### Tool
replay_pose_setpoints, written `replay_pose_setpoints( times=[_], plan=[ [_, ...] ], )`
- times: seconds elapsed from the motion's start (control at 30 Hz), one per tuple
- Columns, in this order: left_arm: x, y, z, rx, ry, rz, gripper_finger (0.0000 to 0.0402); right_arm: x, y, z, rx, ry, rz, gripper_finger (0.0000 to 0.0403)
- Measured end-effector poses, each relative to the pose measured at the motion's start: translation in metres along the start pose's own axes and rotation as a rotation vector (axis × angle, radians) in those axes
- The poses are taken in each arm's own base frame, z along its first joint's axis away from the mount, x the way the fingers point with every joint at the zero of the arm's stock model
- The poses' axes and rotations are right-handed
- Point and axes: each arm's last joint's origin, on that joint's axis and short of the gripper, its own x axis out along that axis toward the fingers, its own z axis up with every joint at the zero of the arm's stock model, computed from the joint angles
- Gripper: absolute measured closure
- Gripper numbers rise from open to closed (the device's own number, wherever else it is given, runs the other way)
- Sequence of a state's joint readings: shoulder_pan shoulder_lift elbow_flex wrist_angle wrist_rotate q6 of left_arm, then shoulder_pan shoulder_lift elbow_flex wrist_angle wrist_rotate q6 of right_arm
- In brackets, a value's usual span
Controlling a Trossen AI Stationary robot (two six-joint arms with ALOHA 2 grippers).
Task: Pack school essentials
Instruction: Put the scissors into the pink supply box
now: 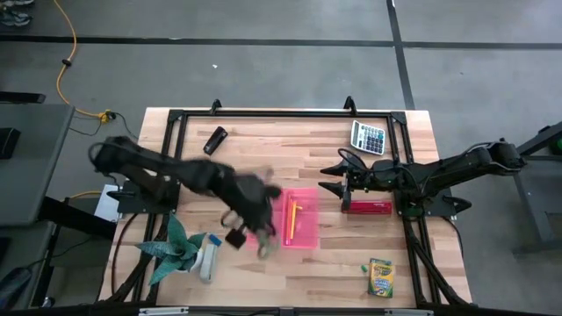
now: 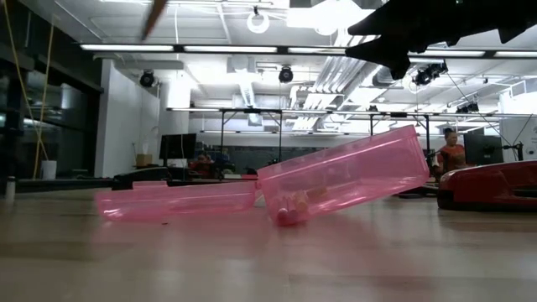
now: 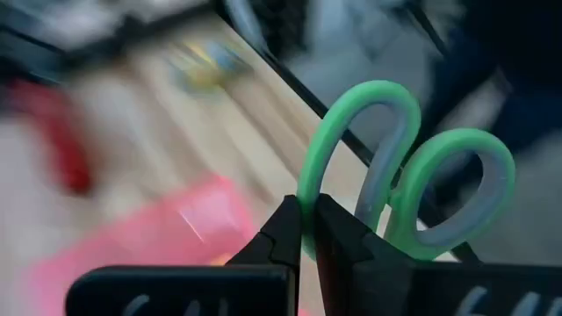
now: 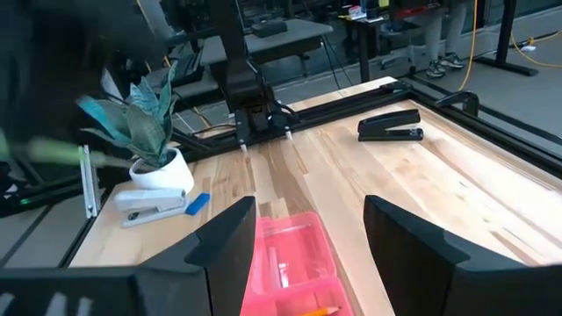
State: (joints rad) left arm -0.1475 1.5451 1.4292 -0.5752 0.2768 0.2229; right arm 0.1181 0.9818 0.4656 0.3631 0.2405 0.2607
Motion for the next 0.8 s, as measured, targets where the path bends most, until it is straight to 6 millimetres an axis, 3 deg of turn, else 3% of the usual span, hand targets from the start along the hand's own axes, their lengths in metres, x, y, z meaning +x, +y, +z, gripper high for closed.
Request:
replay_pose_setpoints(
  times=[0.13, 0.27, 0.4, 0.63, 0.8],
  plan=[
    [-0.051, 0.023, 0.010, -0.051, -0.198, 0.216, 0.0401, 0.000, 0.000, 0.001, 0.007, -0.011, 0.003, 0.0197],
    [-0.077, 0.035, -0.012, -0.118, -0.407, 0.340, 0.0401, 0.000, 0.001, 0.004, 0.039, -0.042, 0.022, 0.0197],
    [-0.081, 0.032, -0.051, -0.193, -0.607, 0.436, 0.0401, -0.001, 0.003, 0.011, 0.053, -0.102, 0.054, 0.0197],
    [-0.067, 0.022, -0.122, -0.339, -0.907, 0.641, 0.0401, -0.002, 0.006, 0.020, 0.074, -0.191, 0.092, 0.0197],
    [-0.060, 0.015, -0.150, -0.402, -0.987, 0.674, 0.0401, -0.002, 0.006, 0.019, 0.073, -0.189, 0.094, 0.0197]
  ],
)
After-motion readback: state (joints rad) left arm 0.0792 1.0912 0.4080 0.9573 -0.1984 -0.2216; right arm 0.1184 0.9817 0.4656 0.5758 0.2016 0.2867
